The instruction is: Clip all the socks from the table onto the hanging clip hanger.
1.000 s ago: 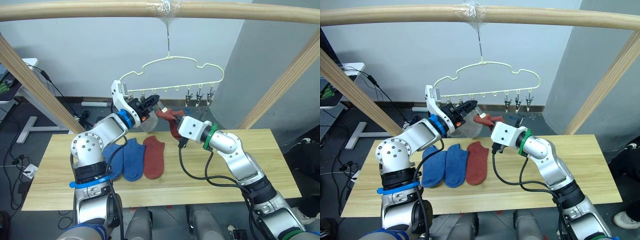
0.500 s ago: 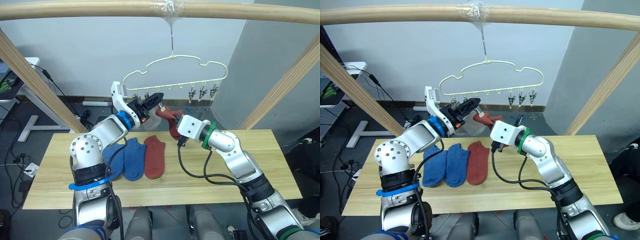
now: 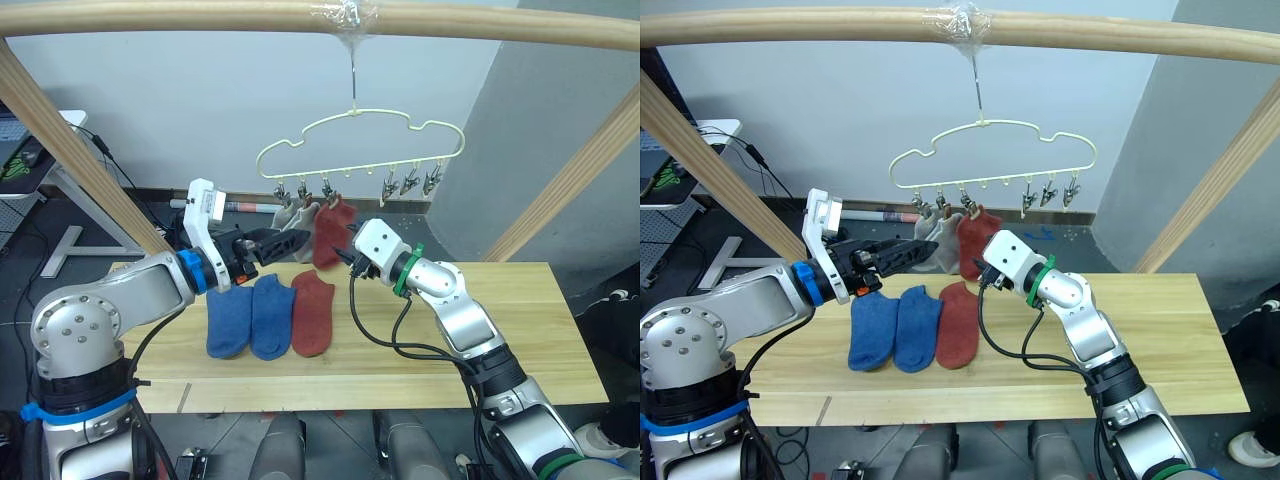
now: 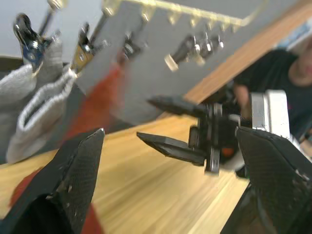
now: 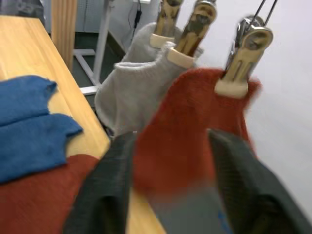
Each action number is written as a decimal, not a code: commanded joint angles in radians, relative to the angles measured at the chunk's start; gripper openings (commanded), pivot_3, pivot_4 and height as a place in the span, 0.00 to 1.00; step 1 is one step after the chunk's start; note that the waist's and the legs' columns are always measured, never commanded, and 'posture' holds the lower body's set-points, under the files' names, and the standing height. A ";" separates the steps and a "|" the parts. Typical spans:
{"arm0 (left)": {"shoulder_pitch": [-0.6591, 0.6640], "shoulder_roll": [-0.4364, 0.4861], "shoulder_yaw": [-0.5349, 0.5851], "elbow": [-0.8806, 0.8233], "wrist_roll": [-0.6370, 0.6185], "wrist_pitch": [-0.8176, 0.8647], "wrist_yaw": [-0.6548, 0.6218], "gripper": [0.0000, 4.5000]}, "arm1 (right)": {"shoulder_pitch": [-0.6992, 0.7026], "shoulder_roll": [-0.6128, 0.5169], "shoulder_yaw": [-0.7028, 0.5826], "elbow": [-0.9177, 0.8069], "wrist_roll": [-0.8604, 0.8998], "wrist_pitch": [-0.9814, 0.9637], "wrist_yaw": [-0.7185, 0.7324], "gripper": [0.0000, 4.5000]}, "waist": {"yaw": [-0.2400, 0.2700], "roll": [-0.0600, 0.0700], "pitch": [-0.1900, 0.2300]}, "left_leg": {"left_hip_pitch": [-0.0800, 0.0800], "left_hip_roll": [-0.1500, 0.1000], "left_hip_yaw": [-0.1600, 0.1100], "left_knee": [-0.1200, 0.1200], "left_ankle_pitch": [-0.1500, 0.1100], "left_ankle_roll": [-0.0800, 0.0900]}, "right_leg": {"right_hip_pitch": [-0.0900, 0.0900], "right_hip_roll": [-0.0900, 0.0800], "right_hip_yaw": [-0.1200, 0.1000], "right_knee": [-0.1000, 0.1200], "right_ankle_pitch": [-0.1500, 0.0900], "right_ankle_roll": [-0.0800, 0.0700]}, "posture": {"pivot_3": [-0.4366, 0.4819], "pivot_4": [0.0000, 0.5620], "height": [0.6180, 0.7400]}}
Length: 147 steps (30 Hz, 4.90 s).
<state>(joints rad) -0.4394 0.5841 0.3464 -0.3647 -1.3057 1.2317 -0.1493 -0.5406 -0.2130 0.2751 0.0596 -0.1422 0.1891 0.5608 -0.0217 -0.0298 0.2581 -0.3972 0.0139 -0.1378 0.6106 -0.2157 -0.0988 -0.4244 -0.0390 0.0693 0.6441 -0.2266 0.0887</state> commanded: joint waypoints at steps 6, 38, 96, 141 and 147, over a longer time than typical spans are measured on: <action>0.237 0.158 -0.212 -0.163 0.534 -0.490 -0.319 1.00 | 0.141 0.124 -0.196 -0.305 0.162 0.341 -0.166 0.99 | 0.000 0.001 0.001 | -0.001 0.001 0.001 -0.004 0.000 0.000 | -0.005 0.000 0.000 0.001 -0.002 -0.012 | 0.62 0.42 1.00; 0.211 0.084 -0.207 -0.126 0.725 -0.735 -0.447 1.00 | -0.060 0.265 -0.270 -0.190 0.194 0.364 -0.479 0.51 | -0.005 0.001 0.001 | -0.005 0.002 0.003 -0.004 0.000 0.000 | -0.011 0.001 0.000 0.003 0.000 -0.006 | 0.63 0.41 1.00; 0.128 0.008 -0.228 -0.159 0.647 -0.628 -0.382 1.00 | -0.205 0.246 -0.264 -0.002 0.212 0.226 -0.481 0.00 | -0.005 0.001 0.001 | -0.005 0.002 0.002 -0.004 0.000 0.000 | -0.011 0.001 0.000 0.003 0.002 -0.008 | 0.63 0.44 1.00; 0.176 -0.292 -0.742 0.737 1.441 -1.163 -0.408 0.24 | -0.157 0.147 -0.260 -0.097 0.216 0.373 -0.443 0.00 | -0.010 0.003 0.000 | -0.002 0.001 0.002 -0.002 0.000 0.001 | -0.005 0.000 0.001 0.002 0.002 -0.004 | 0.52 0.43 1.00; 0.217 -0.303 -0.707 0.671 1.417 -1.206 -0.418 0.01 | -0.163 0.116 -0.279 -0.080 0.234 0.384 -0.411 0.00 | -0.010 0.003 0.000 | -0.002 0.001 0.001 -0.002 0.001 0.001 | -0.005 0.000 0.000 0.002 0.001 -0.002 | 0.52 0.44 1.00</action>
<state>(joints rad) -0.2389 0.2871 -0.3635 0.3344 0.1217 0.0353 -0.5590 -0.6975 -0.0836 0.0209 -0.0244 0.0773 0.5636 0.1418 -0.0320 -0.0265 0.2584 -0.3992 0.0146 -0.1365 0.6086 -0.2151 -0.0978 -0.4293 -0.0388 0.0696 0.6463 -0.2260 0.0868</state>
